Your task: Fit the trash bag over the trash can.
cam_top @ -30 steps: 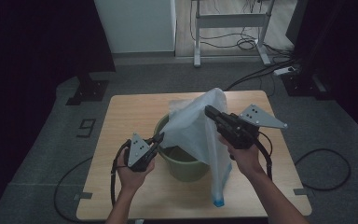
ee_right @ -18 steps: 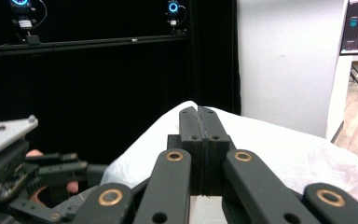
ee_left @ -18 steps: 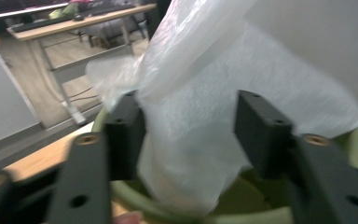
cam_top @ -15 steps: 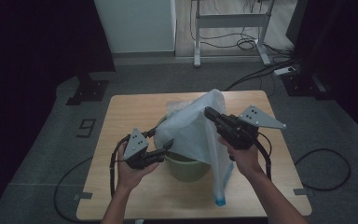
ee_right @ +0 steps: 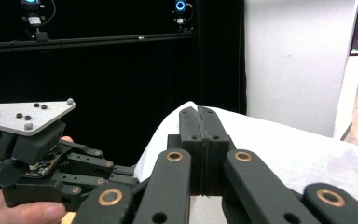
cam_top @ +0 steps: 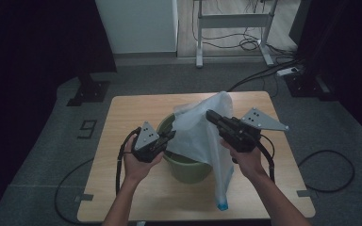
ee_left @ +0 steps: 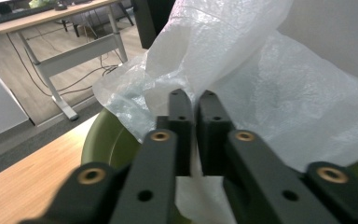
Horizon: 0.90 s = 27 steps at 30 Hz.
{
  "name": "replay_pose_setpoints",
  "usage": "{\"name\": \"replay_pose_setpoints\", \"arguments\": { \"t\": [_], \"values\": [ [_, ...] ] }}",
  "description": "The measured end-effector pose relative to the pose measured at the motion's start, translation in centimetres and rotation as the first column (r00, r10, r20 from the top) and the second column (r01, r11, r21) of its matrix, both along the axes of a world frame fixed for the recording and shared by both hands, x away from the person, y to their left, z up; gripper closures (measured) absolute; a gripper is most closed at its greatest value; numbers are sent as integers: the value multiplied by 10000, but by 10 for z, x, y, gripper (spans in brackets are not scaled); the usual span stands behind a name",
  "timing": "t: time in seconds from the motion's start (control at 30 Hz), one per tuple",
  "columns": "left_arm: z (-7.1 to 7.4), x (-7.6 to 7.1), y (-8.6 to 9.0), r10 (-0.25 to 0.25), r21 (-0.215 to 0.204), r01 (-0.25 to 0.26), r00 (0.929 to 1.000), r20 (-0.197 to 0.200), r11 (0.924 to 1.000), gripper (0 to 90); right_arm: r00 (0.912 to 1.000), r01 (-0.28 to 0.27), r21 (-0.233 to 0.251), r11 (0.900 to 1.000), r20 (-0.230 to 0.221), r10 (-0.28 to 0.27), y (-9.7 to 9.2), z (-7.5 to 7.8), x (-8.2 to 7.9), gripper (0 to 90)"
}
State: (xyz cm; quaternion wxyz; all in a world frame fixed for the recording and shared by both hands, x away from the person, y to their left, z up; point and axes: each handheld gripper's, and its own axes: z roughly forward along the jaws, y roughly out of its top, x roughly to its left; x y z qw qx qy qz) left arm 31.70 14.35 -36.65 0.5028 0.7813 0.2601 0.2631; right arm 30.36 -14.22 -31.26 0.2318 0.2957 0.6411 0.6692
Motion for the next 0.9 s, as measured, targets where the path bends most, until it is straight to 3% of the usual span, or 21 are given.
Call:
{"name": "replay_pose_setpoints", "arguments": {
  "t": [0.17,0.27,0.3,0.33,0.43,0.53,0.57,0.63,0.73,0.77,0.8,0.9],
  "values": [
    [-4,-2,-1,333,-78,-333,9994,-15,9994,900,10000,-85,28,10000,-33,85,1,-4,-1,856],
    [-9,-3,-1,482,-267,-488,9986,-210,9985,900,9999,-128,36,9999,-4,128,0,-8,-5,774],
    [-11,-3,-1,498,-308,-507,9983,-292,9982,900,10000,33,81,10000,27,-33,0,-11,-11,677],
    [-13,-2,-1,552,-408,-569,9976,-422,9975,900,9996,237,94,9997,124,-238,1,-13,-16,633],
    [-15,-3,-1,613,-468,-635,9970,-470,9969,900,9990,418,128,9990,172,-420,3,-18,-26,574],
    [-16,-4,0,642,-608,-674,9966,-523,9959,900,9917,1215,183,9924,392,-1221,5,-37,-52,507],
    [-16,-4,0,642,-608,-674,9966,-523,9959,900,9917,1215,183,9924,392,-1221,5,-37,-52,507],
    [-16,-5,1,627,-622,-660,9967,-525,9959,900,9864,1631,237,9863,177,-1636,2,-57,-64,490],
    [-16,-5,1,631,-640,-663,9967,-504,9957,900,9792,2027,285,9788,-126,-2024,-5,-76,-70,486],
    [-16,-5,1,631,-640,-663,9967,-504,9957,900,9792,2027,285,9788,-126,-2024,-5,-76,-70,486],
    [-16,-5,1,631,-642,-663,9967,-505,9957,900,9740,2242,390,9738,-431,-2226,-11,-89,-72,484],
    [-16,-5,2,612,-659,-646,9967,-532,9957,900,9686,2447,451,9685,-557,-2421,-15,-99,-75,484]
  ]
}}
